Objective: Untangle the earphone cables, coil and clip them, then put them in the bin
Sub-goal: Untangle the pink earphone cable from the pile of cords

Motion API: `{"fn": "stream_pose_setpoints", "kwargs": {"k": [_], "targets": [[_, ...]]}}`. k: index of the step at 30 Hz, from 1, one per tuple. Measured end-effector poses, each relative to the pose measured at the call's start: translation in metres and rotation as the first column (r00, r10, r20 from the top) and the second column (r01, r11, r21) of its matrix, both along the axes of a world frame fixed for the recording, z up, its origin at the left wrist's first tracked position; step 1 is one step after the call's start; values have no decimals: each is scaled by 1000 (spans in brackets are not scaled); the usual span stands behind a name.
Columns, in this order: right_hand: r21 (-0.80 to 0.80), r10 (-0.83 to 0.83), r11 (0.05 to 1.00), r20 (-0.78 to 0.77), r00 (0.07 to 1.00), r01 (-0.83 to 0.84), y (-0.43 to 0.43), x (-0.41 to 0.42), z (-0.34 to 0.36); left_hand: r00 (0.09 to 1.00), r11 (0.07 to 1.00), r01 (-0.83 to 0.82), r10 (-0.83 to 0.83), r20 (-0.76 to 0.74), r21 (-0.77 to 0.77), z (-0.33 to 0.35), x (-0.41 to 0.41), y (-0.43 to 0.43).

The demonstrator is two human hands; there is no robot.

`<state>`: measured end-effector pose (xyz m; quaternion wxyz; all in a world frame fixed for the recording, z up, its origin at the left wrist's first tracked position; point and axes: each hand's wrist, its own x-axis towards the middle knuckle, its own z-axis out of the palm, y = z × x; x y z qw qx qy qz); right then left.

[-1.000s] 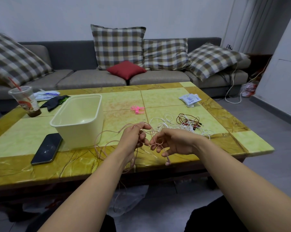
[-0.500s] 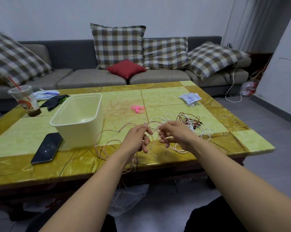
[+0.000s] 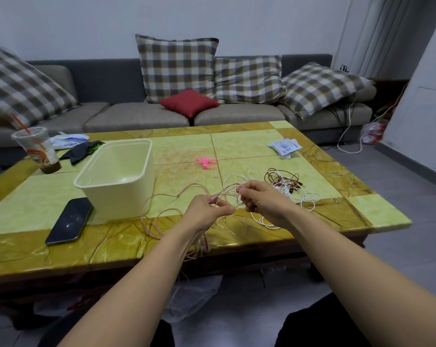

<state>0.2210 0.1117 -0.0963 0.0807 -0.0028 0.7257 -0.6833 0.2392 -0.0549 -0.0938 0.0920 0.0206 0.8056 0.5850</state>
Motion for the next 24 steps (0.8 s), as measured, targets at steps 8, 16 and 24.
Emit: {"fn": "stream_pose_setpoints", "kwargs": {"k": [8,16,24], "targets": [[114,61,992,-9,998,-60,-2,3,0,999,999,35,-35,15,-12,0,-2,2],[-84,5,996,92,996,3,1,0,-1,998,987,-68,70,-6,145,-1,-5,3],[-446,35,889,297,954,107,3,1,8,998,950,-52,41,44,307,3,-6,1]]}}
